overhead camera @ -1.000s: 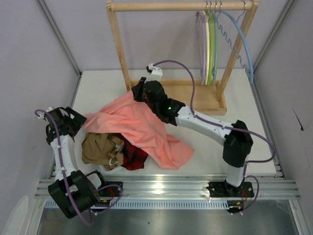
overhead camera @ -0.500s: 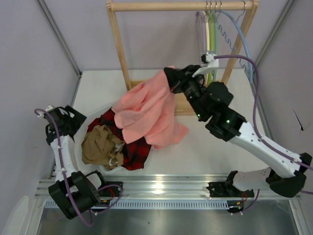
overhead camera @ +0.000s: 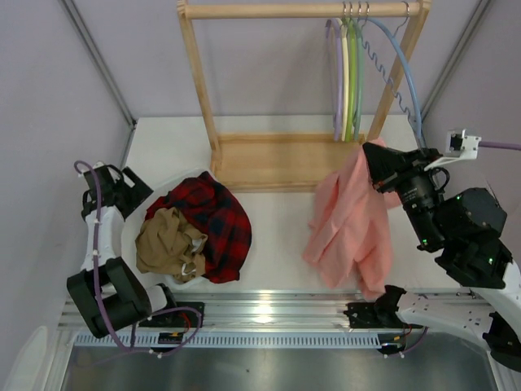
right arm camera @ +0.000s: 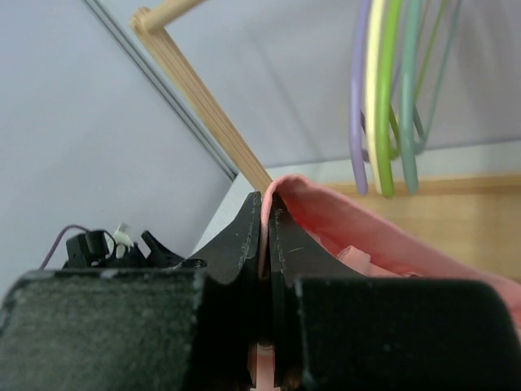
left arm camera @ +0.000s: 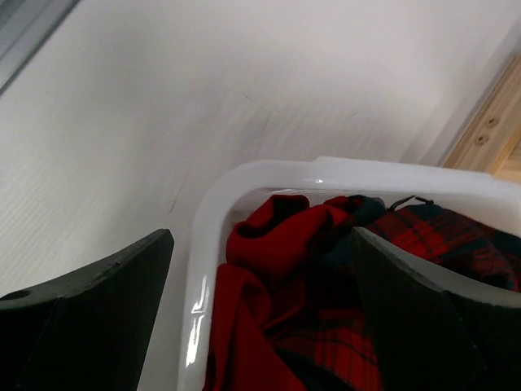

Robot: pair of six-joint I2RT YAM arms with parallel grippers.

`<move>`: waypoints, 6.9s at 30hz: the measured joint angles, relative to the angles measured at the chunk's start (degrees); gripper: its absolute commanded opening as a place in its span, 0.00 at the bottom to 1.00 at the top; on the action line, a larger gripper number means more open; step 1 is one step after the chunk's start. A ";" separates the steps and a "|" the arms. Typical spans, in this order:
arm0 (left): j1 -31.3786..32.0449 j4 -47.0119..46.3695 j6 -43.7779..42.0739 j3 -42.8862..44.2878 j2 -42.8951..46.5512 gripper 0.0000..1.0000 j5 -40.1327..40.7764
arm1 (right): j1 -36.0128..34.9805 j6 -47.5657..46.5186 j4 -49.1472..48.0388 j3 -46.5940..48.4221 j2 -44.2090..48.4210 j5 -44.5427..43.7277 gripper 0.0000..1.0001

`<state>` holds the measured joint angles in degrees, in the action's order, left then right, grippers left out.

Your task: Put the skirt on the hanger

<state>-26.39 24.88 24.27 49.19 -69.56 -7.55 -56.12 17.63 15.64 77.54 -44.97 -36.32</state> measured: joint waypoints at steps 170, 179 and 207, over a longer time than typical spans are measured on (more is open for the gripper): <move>94.84 -10.99 0.92 -21.11 26.71 0.00 27.98 | 13.00 18.18 -2.75 -26.05 -41.70 20.65 0.87; 94.84 -7.52 4.79 -24.22 34.12 0.00 30.75 | 10.78 14.43 -1.60 -20.79 -52.19 14.10 0.54; 71.63 -20.09 -13.86 -7.58 24.72 0.01 18.03 | 7.63 13.38 -5.70 -37.90 10.67 7.15 0.00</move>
<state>45.23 4.80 10.41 41.60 -44.84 10.48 -48.49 31.00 9.93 39.64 -34.30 -29.17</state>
